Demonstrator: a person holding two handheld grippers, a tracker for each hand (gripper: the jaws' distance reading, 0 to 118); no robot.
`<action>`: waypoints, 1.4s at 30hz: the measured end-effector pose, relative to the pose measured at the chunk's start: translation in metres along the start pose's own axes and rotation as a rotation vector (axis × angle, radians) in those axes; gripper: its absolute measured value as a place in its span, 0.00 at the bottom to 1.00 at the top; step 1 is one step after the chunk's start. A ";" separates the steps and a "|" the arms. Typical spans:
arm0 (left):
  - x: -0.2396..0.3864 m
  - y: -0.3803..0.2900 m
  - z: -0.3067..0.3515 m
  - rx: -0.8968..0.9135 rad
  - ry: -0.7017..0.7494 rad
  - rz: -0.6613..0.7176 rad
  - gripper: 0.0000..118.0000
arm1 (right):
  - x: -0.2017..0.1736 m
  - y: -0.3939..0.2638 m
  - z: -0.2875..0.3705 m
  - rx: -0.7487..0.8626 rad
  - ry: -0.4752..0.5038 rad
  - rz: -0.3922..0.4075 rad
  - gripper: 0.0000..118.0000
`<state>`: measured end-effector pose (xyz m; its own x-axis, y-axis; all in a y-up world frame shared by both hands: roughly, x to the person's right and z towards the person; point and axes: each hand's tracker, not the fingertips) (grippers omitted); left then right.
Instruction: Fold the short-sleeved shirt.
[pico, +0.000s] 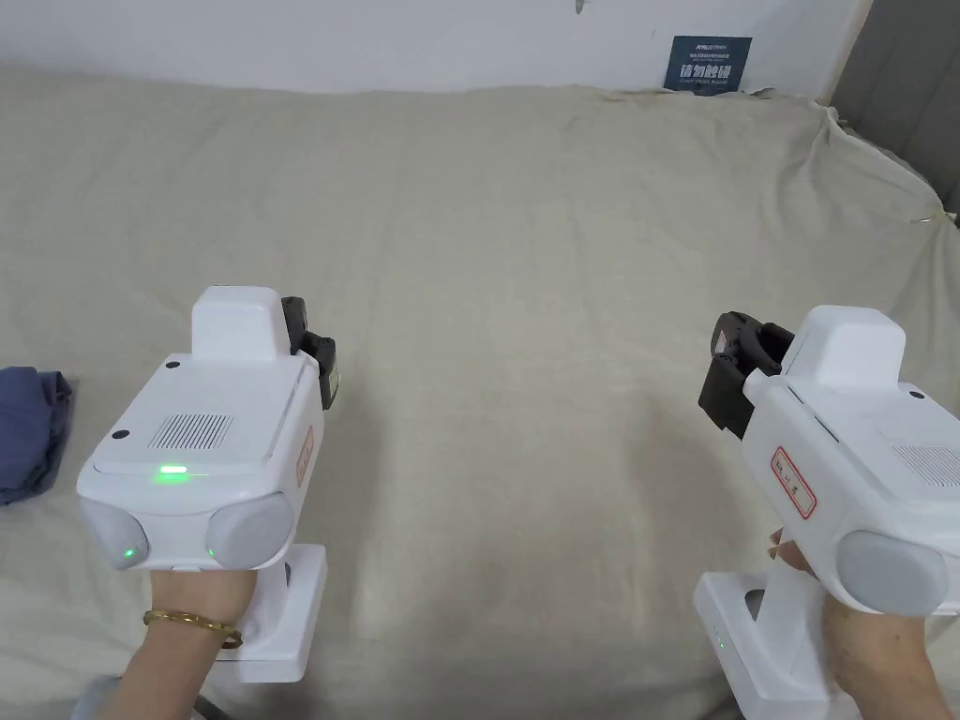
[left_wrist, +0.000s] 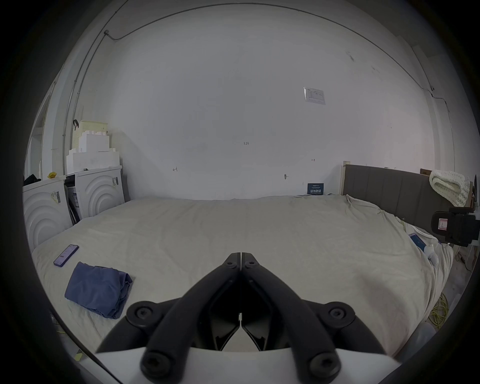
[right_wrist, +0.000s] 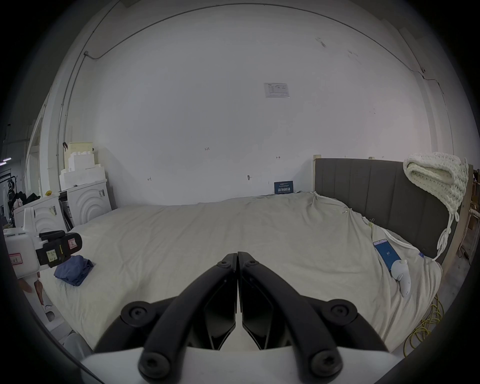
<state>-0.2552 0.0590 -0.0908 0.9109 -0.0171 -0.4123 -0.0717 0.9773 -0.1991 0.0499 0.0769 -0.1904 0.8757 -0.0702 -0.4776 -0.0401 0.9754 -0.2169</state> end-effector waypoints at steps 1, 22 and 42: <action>0.000 0.000 0.000 -0.001 0.001 0.000 0.00 | 0.000 0.000 0.000 -0.001 0.001 0.002 0.00; -0.002 -0.002 0.000 -0.004 -0.001 0.008 0.00 | -0.012 0.003 0.001 0.008 0.023 0.026 0.00; 0.001 0.000 0.003 0.010 -0.011 0.003 0.00 | -0.014 0.007 0.005 0.023 0.025 0.038 0.00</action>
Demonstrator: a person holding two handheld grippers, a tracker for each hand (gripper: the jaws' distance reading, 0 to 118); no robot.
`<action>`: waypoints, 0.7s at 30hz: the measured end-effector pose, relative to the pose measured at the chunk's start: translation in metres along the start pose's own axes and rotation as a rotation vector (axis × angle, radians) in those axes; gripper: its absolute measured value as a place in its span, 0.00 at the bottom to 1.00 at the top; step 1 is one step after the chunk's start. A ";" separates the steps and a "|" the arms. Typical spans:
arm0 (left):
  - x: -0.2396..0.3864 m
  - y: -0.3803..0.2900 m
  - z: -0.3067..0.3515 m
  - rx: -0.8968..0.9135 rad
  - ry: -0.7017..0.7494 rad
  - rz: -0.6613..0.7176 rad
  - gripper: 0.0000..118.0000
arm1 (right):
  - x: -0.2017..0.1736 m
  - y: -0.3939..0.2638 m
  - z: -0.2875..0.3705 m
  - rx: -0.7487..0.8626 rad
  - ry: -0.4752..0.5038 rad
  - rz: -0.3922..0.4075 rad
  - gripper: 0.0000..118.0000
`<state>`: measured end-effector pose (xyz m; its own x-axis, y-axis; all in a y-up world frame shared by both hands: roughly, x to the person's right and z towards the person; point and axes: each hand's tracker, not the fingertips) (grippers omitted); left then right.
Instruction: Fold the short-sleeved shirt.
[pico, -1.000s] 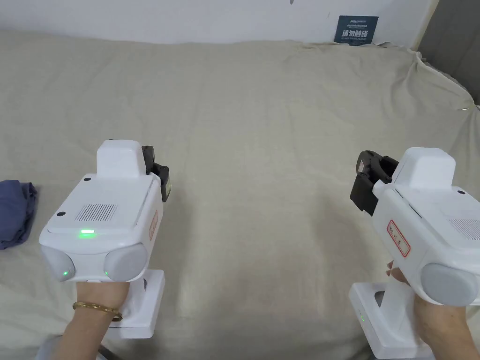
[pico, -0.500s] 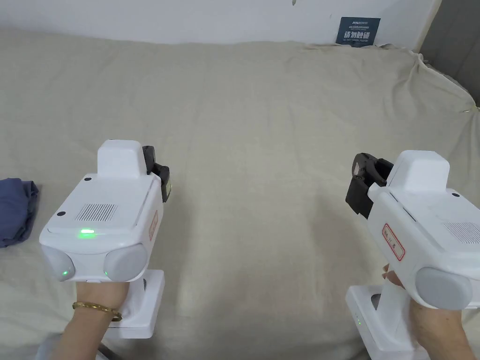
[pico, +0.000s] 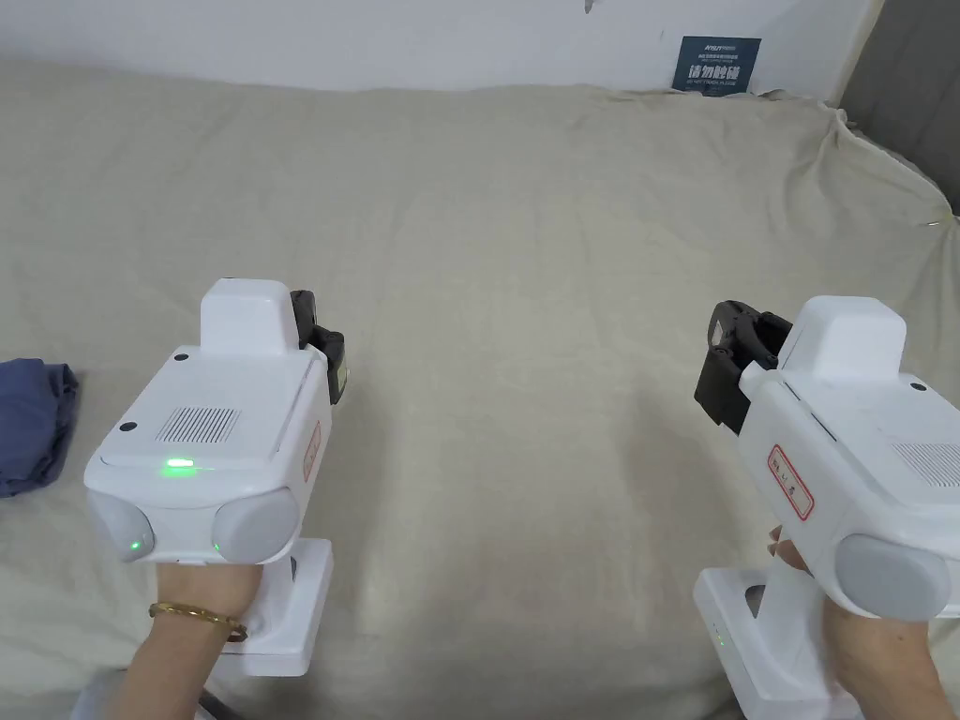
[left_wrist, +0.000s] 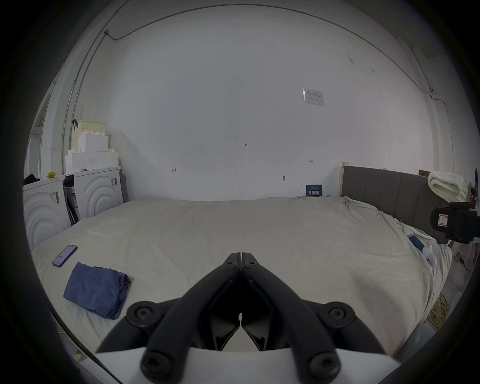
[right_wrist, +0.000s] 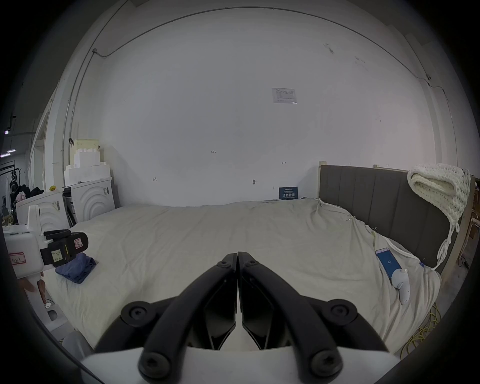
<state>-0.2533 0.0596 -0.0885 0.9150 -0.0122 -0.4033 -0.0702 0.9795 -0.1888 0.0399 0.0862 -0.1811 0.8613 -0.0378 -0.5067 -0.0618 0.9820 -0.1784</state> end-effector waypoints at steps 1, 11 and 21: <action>0.000 0.000 0.000 0.001 0.002 -0.002 0.00 | 0.000 0.000 0.000 0.000 -0.001 0.000 0.00; 0.001 0.002 0.000 0.003 0.002 -0.006 0.00 | 0.001 0.001 0.001 0.004 0.002 -0.002 0.00; 0.002 0.001 -0.001 0.004 0.002 -0.010 0.00 | 0.000 0.003 0.001 0.008 0.005 -0.006 0.00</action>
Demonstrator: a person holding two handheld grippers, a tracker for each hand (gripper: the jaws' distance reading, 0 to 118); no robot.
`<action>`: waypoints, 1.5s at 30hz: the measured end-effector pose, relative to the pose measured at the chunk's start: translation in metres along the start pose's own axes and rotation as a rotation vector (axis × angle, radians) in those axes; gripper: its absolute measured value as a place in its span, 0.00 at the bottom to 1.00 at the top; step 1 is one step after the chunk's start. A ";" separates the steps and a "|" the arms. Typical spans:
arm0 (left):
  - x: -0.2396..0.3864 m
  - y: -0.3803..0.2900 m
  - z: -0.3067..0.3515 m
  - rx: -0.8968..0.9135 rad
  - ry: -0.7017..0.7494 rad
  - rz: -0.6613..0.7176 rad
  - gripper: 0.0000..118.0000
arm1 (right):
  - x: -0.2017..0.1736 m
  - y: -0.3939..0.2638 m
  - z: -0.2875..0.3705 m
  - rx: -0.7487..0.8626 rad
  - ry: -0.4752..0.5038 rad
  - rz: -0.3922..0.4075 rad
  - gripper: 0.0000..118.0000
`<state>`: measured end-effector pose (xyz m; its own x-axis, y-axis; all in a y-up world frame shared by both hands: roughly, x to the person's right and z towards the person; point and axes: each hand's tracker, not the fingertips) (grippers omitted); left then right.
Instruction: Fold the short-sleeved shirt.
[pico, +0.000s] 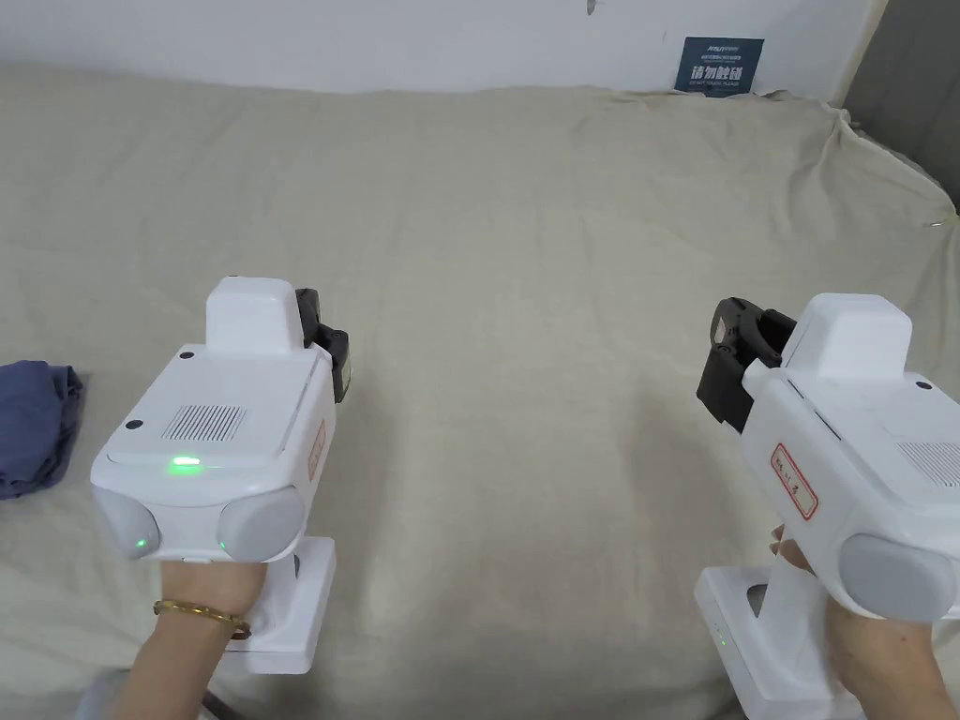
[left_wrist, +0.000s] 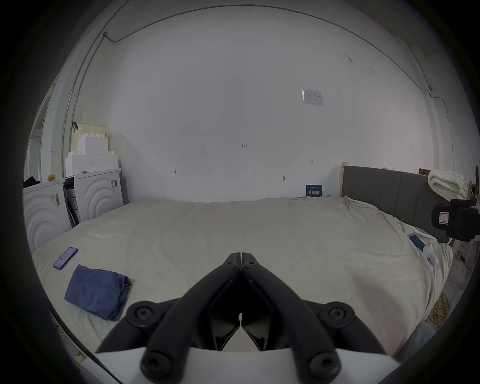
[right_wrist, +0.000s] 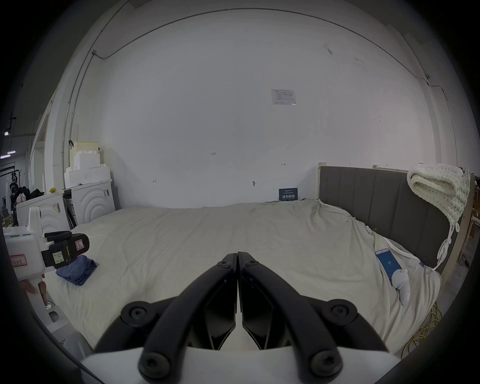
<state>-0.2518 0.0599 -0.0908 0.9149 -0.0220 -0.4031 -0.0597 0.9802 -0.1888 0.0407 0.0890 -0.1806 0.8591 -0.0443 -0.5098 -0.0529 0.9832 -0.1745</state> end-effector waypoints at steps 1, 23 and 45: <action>0.000 0.000 0.000 0.000 0.000 0.000 0.00 | 0.000 0.000 0.000 0.000 0.000 -0.001 0.00; 0.003 -0.001 0.001 -0.002 -0.006 -0.013 0.00 | -0.001 0.001 0.002 0.007 0.010 0.002 0.00; 0.005 -0.001 0.004 -0.002 -0.007 -0.008 0.00 | -0.002 0.001 0.003 0.008 0.011 0.001 0.00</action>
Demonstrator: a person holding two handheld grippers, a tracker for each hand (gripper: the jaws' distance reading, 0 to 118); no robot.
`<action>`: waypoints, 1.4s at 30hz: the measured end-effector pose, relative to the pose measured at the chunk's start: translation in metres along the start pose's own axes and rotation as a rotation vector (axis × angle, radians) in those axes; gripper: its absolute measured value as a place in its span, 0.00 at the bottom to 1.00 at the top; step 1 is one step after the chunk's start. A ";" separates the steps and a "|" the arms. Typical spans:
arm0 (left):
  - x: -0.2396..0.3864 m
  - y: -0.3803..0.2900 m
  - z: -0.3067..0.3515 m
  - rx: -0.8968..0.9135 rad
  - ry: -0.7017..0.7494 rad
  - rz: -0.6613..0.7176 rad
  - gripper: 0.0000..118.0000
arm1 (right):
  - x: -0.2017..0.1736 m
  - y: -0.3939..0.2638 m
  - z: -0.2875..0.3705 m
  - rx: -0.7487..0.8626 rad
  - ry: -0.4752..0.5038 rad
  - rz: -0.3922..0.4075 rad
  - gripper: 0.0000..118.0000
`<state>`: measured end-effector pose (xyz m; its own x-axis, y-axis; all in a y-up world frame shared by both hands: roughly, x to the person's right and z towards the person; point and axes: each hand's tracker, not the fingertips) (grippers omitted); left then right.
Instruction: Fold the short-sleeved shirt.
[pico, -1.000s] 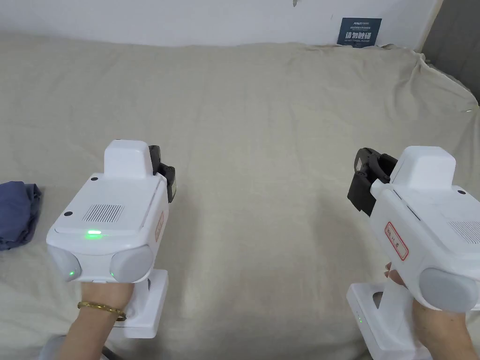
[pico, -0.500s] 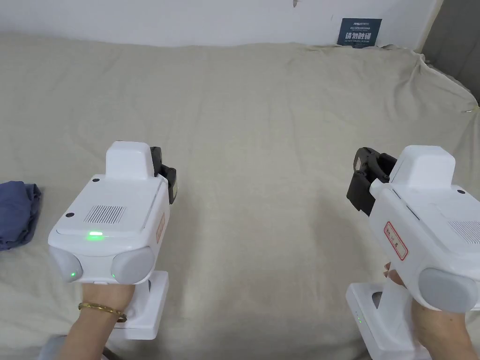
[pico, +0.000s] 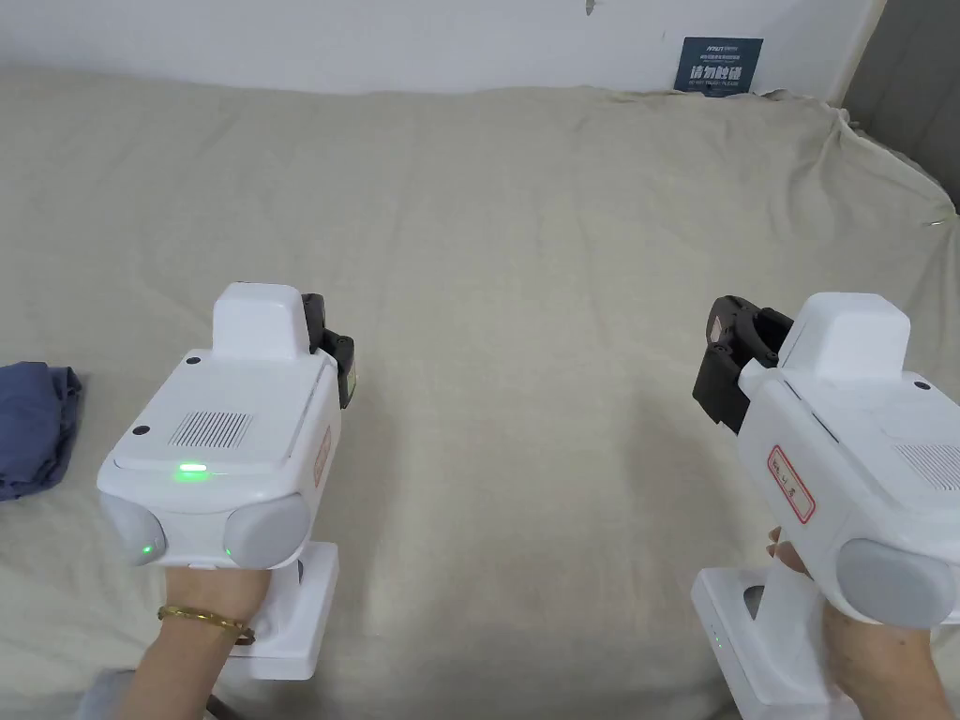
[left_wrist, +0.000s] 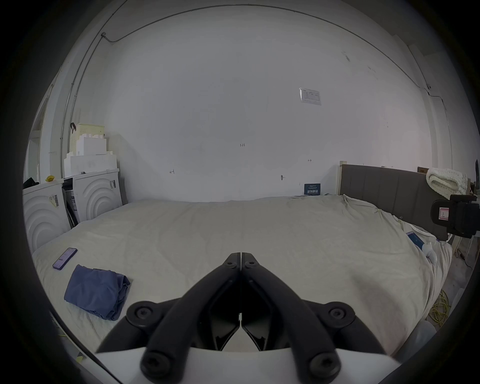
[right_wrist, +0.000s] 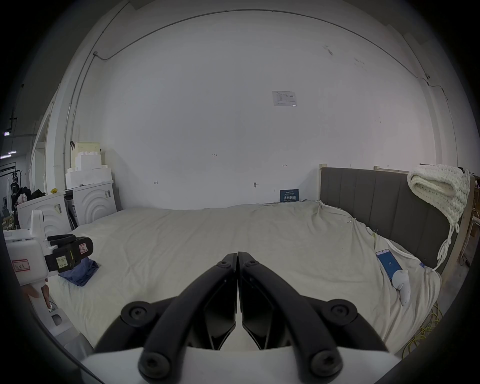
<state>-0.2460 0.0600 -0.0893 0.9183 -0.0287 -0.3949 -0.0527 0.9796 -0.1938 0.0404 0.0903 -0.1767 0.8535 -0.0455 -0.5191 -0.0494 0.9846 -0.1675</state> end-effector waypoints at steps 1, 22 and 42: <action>0.000 0.000 0.000 -0.001 -0.001 -0.001 0.00 | 0.000 0.000 0.000 0.000 0.000 0.001 0.00; 0.004 -0.004 -0.003 -0.009 -0.010 -0.004 0.00 | 0.001 0.000 0.000 -0.006 -0.001 -0.006 0.00; -0.019 -0.028 0.031 -0.197 0.127 0.136 1.00 | -0.006 0.049 0.018 -0.449 -0.241 -0.201 0.99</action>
<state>-0.2497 0.0388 -0.0489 0.8416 0.0634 -0.5363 -0.2588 0.9190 -0.2975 0.0423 0.1420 -0.1672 0.9611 -0.1331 -0.2418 -0.0447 0.7894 -0.6122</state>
